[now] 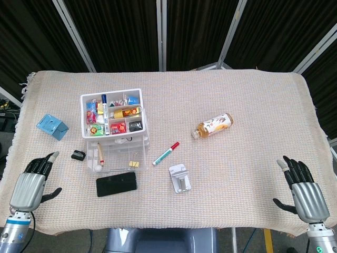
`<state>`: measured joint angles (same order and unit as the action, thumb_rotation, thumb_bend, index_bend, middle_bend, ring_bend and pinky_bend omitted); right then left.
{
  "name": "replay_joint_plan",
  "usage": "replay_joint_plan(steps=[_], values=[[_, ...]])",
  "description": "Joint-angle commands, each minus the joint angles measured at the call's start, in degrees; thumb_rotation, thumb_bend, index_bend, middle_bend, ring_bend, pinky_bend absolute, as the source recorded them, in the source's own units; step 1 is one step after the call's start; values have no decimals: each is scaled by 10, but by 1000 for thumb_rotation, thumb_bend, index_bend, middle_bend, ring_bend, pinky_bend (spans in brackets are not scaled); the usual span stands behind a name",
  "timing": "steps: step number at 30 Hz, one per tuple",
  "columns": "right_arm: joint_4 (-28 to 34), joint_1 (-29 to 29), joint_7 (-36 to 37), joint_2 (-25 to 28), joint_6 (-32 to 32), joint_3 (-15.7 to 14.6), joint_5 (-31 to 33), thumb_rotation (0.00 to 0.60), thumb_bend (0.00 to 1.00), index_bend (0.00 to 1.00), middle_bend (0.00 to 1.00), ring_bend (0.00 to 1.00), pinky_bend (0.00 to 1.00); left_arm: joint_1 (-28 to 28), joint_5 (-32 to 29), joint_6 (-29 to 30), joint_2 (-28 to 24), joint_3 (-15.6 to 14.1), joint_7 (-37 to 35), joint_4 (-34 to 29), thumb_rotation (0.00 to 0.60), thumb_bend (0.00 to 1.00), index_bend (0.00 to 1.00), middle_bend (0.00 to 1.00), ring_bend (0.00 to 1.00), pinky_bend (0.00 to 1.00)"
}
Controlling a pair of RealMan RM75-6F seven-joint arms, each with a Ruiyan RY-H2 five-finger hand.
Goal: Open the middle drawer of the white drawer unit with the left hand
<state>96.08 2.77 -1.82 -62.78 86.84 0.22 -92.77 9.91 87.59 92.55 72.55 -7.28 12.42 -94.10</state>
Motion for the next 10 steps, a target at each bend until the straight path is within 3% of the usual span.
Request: replay_joint_plan(steps=[1, 10], values=[[-5, -1, 1, -3, 8, 2, -6, 600, 0, 0, 0, 0, 0, -20, 0, 9, -23, -12, 15, -36, 600, 84, 0, 0, 0, 0], [-27, -5, -3, -20, 37, 9, -21, 600, 0, 0, 0, 0, 0, -40, -18, 14, -29, 2, 40, -65, 600, 84, 0, 0, 0, 0]])
